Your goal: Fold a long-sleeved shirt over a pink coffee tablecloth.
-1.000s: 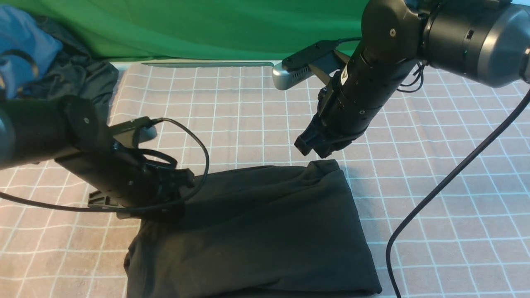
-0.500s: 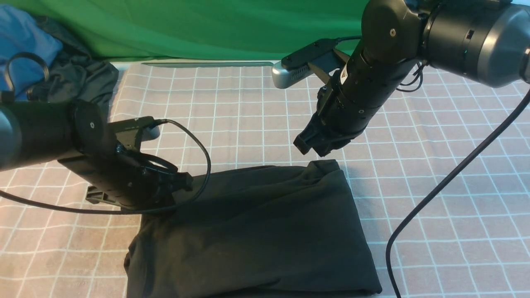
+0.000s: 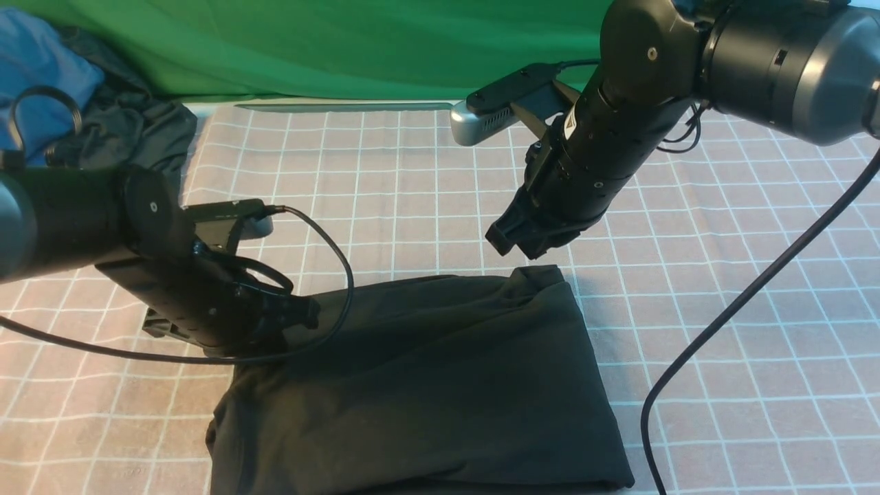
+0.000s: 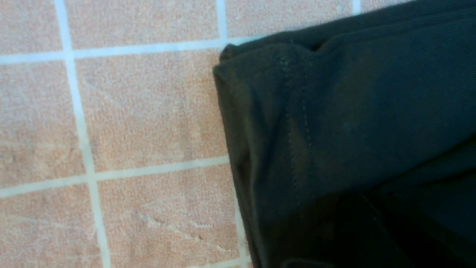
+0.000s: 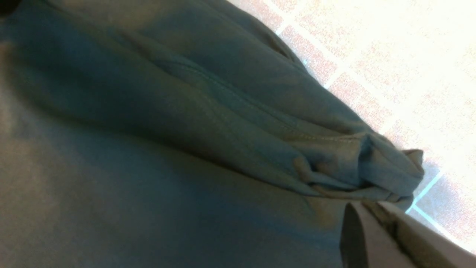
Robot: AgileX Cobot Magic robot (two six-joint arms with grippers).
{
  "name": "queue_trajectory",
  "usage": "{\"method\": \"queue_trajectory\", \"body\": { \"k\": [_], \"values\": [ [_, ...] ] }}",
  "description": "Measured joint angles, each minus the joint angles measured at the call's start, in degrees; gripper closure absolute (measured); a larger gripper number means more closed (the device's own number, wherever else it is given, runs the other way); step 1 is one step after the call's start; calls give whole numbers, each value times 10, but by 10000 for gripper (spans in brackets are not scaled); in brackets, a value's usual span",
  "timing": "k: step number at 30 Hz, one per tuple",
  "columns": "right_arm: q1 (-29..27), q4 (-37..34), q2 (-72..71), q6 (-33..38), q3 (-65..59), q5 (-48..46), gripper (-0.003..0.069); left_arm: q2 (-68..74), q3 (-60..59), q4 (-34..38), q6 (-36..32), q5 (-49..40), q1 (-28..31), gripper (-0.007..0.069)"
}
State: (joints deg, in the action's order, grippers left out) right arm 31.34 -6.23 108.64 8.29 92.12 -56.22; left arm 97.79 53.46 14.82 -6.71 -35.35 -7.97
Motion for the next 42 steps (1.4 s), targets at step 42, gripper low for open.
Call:
{"method": "queue_trajectory", "body": {
  "k": [42],
  "values": [
    [-77, 4, -139, 12, 14, -45, 621, -187, 4, -40, 129, -94, 1, 610]
  ]
}}
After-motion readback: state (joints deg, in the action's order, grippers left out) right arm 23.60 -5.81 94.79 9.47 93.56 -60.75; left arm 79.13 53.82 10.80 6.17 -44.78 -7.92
